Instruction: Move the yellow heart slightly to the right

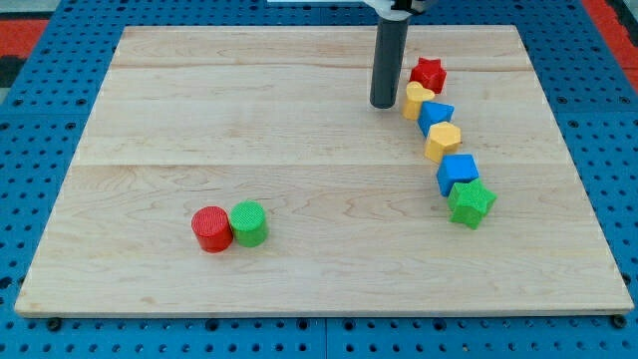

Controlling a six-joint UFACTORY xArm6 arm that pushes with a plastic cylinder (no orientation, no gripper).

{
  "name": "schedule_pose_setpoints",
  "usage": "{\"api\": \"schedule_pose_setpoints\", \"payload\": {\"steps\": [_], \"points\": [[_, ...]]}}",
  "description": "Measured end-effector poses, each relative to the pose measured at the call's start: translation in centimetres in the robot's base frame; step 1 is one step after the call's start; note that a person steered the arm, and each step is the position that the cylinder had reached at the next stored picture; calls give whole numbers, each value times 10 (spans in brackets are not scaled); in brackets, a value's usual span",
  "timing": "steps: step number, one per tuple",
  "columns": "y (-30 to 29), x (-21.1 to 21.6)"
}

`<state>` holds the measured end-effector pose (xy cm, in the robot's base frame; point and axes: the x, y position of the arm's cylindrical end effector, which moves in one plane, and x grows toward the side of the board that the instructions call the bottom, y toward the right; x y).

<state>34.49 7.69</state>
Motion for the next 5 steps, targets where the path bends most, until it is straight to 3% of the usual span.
{"api": "schedule_pose_setpoints", "payload": {"steps": [5], "points": [[25, 0]]}}
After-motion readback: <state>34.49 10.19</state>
